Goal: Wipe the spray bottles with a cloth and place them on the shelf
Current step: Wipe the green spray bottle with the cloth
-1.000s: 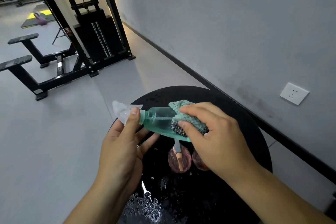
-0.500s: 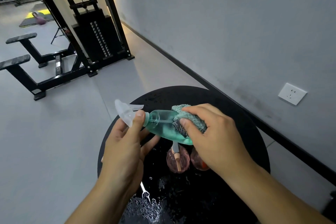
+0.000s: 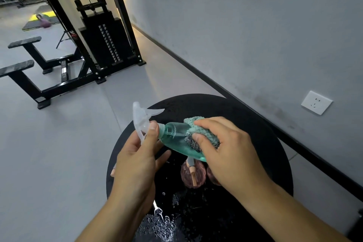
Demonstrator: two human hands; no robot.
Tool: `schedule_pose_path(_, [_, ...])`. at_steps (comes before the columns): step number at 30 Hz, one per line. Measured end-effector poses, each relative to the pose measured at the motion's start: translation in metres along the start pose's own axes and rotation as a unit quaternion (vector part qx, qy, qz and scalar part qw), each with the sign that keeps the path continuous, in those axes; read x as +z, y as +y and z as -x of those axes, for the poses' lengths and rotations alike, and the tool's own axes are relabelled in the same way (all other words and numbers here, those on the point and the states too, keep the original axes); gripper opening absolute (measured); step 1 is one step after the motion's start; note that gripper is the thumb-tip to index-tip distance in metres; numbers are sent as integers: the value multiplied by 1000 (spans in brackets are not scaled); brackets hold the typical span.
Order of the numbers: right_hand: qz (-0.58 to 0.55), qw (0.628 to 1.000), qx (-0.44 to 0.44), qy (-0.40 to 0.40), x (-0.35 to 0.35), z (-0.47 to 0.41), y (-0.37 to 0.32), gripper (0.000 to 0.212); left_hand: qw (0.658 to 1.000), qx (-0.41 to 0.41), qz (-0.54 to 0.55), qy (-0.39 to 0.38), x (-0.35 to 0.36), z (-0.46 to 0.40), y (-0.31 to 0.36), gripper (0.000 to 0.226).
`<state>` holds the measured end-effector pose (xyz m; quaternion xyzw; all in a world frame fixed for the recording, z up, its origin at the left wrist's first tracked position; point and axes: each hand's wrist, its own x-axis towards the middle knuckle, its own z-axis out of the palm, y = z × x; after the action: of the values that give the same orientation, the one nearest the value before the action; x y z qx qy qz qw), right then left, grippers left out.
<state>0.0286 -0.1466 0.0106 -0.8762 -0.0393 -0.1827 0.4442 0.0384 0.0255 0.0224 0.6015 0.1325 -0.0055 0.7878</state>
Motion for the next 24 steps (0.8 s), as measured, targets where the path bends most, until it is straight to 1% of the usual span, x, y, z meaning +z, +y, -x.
schedule_pose_path(4, [-2,1000,-21,-19,5,0,-10,27,999,-4,11,-31,4,3,-2,24])
schedule_pose_path(7, [-22,1000,15,-14,-4,-7,-6,17,998,-8,41,-39,4,4,-1,22])
schedule_pose_path(9, [-33,999,37,-3,-8,-9,-1,15,998,-7,54,-39,6,3,-1,25])
schedule_pose_path(11, [-36,999,33,1,-7,-7,-2,18,997,-6,57,-41,9,3,-2,26])
schedule_pose_path(15, [-29,999,-6,13,-2,-4,-9,23,996,-10,67,-56,13,6,-3,29])
schedule_pose_path(20, [-34,999,34,21,-16,-10,3,18,996,12,67,-54,9,3,1,27])
schedule_pose_path(22, [-46,998,32,13,-15,-8,2,20,996,14,71,-60,10,3,1,28])
schedule_pose_path(24, [-52,999,12,-10,-12,-5,-2,24,995,7,71,-65,11,4,1,30])
